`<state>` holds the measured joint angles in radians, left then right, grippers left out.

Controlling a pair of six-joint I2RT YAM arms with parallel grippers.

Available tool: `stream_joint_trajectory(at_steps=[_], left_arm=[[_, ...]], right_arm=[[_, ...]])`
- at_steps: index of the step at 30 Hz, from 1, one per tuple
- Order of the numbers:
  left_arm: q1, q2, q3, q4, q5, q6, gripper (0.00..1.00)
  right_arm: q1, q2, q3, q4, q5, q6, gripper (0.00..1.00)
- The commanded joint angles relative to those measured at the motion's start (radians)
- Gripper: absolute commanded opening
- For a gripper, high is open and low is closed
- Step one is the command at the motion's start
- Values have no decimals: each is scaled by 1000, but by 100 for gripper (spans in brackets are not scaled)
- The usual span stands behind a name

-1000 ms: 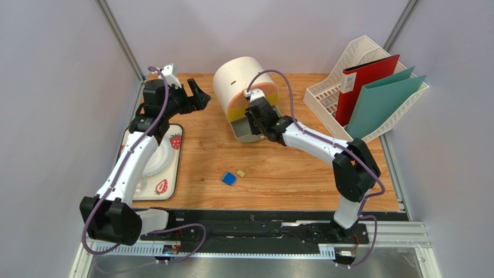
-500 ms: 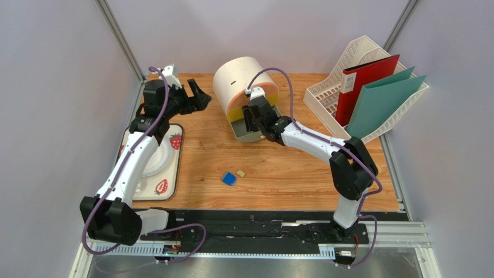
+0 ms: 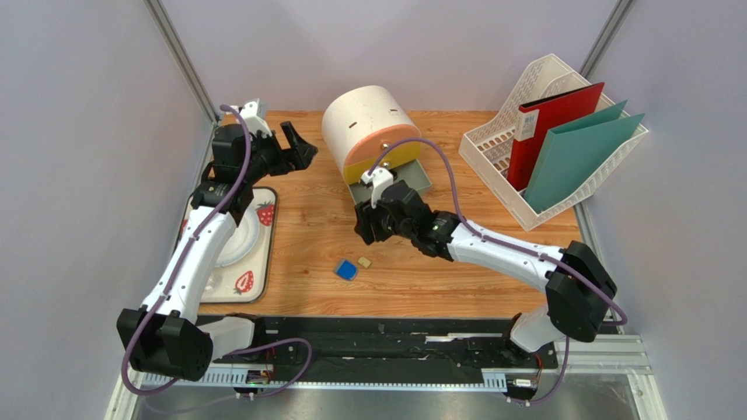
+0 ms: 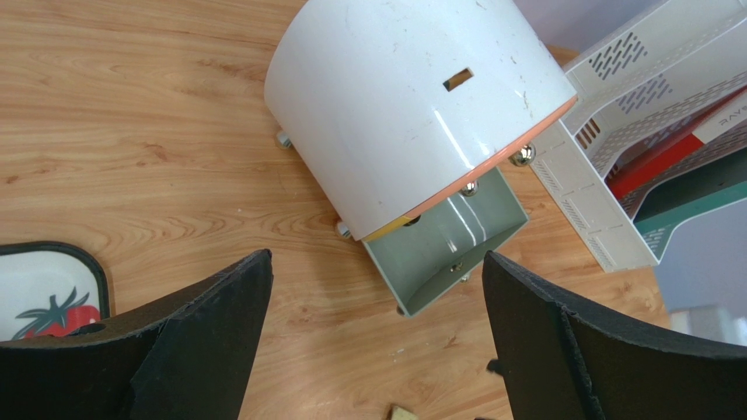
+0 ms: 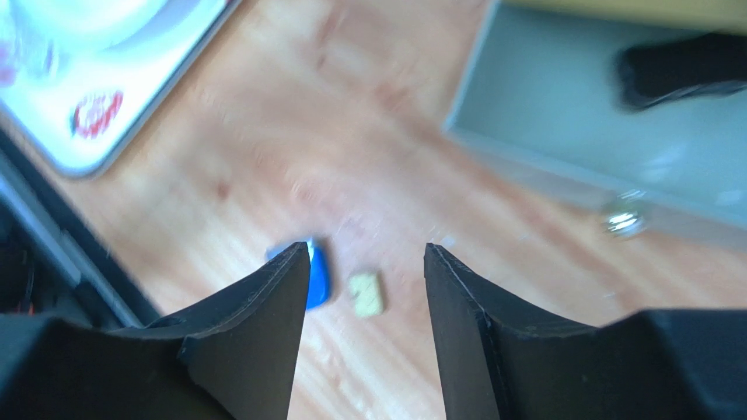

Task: Organize the desk
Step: Place the stationery in the drawer.

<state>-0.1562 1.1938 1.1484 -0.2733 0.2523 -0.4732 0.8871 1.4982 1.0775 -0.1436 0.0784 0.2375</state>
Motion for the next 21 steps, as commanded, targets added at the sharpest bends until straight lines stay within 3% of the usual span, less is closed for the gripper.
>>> stream_joint_trajectory(at_steps=[1,12,21], left_arm=[[6,-42,-13,-9,-10,11,98],[7,-57,-32,-18,-24,15,98],[20,-63,-45,-17,-28,13,98]], right_arm=[[41,39,-79,-63,-115,-26,56],[61,249,-36,-82,-140,-82,55],[85,286,-11,-60,-132,-81,56]])
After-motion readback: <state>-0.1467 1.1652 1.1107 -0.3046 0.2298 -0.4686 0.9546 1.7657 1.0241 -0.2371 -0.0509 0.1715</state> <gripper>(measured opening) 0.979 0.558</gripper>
